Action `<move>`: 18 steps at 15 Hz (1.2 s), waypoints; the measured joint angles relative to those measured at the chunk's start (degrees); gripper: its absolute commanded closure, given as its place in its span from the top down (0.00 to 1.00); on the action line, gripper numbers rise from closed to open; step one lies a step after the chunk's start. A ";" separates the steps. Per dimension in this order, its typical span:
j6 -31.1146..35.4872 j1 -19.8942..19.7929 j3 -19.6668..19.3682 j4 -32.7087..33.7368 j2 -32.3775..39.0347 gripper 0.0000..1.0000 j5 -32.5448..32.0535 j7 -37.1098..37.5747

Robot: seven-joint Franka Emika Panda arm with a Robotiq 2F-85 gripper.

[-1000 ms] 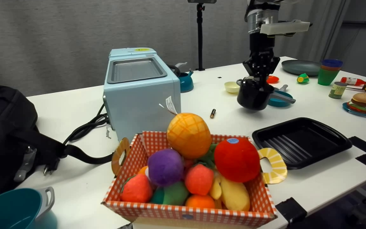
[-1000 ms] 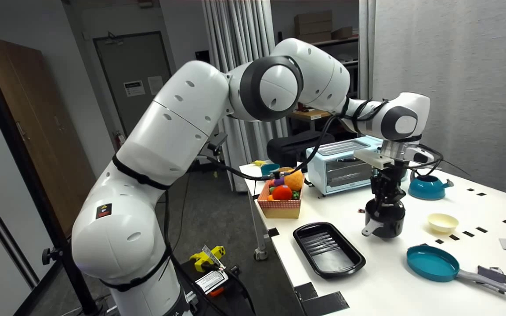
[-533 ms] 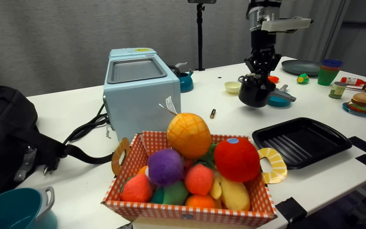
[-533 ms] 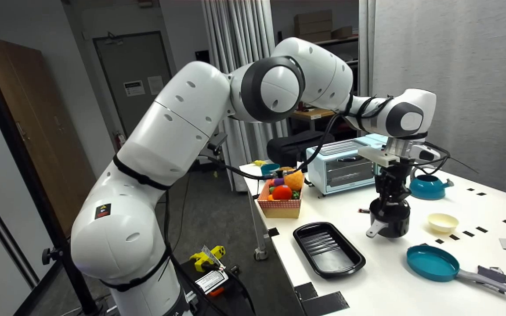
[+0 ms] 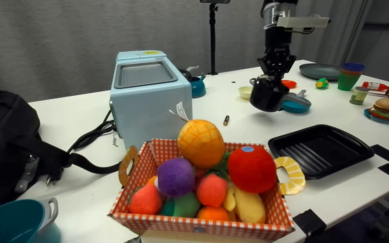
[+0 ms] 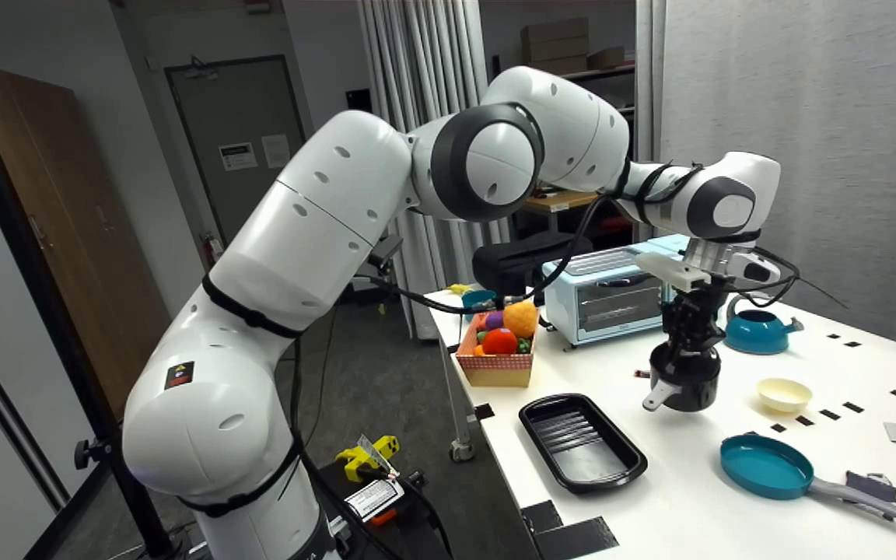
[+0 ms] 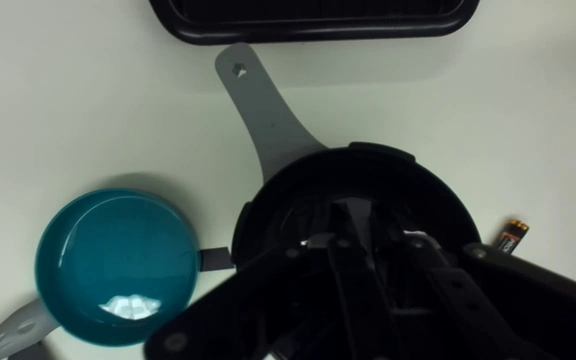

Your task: Remove the lid from the black pot and put it on the blue pot

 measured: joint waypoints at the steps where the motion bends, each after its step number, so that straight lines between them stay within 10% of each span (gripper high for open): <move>1: -1.47 -0.77 0.64 0.69 0.03 0.04 1.42 -0.70; 18: -5.43 -1.29 1.18 4.59 2.62 0.04 1.67 -3.09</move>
